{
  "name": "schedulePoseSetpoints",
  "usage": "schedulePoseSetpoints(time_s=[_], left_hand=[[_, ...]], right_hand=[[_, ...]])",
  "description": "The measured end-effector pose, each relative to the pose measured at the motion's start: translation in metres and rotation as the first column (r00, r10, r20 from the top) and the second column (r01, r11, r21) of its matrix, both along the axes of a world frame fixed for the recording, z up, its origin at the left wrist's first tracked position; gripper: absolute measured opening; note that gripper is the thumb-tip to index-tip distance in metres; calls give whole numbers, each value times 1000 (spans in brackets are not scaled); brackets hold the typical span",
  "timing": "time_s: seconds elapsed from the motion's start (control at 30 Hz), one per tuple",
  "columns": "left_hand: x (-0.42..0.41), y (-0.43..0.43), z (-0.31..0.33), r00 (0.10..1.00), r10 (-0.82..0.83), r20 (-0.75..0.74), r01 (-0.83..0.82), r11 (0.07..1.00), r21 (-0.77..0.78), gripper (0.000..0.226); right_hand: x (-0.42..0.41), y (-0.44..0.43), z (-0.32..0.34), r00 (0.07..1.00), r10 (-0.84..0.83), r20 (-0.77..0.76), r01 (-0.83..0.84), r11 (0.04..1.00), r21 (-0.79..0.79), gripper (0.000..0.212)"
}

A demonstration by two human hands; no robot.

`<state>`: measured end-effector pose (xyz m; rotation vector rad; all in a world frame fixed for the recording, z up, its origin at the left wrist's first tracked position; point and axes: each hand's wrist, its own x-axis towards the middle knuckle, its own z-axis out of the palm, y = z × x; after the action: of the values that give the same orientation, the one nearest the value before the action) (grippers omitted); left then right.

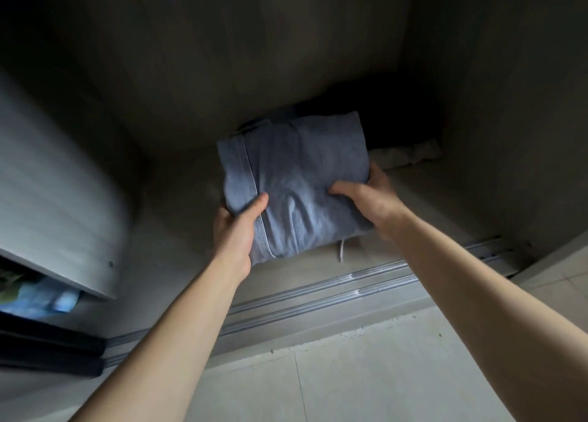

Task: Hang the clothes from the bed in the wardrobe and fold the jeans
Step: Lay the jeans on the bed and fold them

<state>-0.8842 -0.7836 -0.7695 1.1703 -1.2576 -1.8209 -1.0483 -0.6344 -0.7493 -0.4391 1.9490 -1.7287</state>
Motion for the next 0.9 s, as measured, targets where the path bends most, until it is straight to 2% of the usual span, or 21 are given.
schedulePoseSetpoints(time_s=[0.13,0.23,0.3,0.37,0.43,0.47,0.5,0.53,0.57,0.6,0.63,0.67,0.7,0.73,0.77,0.83,0.9], left_hand=[[-36,-33,21,998,-56,-20,57,998,9,60],[-65,-63,25,997,-65,-36,64,997,-41,60],[-82,-83,26,995,-80,-61,77,995,-61,65],[-101,-101,28,996,-82,-34,79,994,-74,69],[-121,-119,29,987,-150,-64,145,986,-82,65],[-131,-126,30,979,-181,-98,172,980,-97,62],[-139,-131,30,984,-166,-71,154,976,-155,63],[-145,-134,28,994,-103,42,110,954,-278,69],[-148,-135,24,977,24,214,78,888,-453,77],[-148,-132,19,916,177,361,91,784,-614,83],[-147,-128,14,863,266,430,154,671,-725,81],[-147,-125,6,852,238,467,272,561,-782,71],[-148,-124,-2,846,128,518,407,474,-781,59],[-149,-125,-11,809,23,588,522,433,-735,53],[-149,-128,-20,759,-40,650,600,429,-675,51],[-149,-131,-31,721,-47,691,633,450,-630,50],[-148,-134,-35,690,-22,723,662,423,-619,50]], right_hand=[[-29,-28,19,1000,14,-9,-14,998,-55,48],[-55,-55,21,999,-3,-40,0,997,-78,50],[-75,-72,22,996,-12,-87,6,998,-68,58],[-97,-90,24,992,18,-124,-25,998,-55,75],[-117,-106,29,987,31,-161,-43,997,-69,88],[-125,-114,31,981,19,-194,-37,996,-86,91],[-132,-121,30,970,8,-244,-32,995,-93,91],[-137,-126,27,947,6,-320,-27,998,-62,90],[-141,-130,21,902,22,-432,-9,999,33,89],[-141,-133,12,832,78,-550,30,982,185,88],[-139,-133,-1,749,164,-641,84,937,338,83],[-135,-133,-15,661,261,-704,130,883,450,72],[-132,-131,-27,578,347,-738,155,842,517,60],[-129,-129,-38,510,410,-756,162,818,552,53],[-127,-126,-47,470,450,-760,169,799,578,51],[-128,-125,-59,442,477,-760,191,778,599,53],[-131,-128,-62,466,509,-724,186,744,642,56]])
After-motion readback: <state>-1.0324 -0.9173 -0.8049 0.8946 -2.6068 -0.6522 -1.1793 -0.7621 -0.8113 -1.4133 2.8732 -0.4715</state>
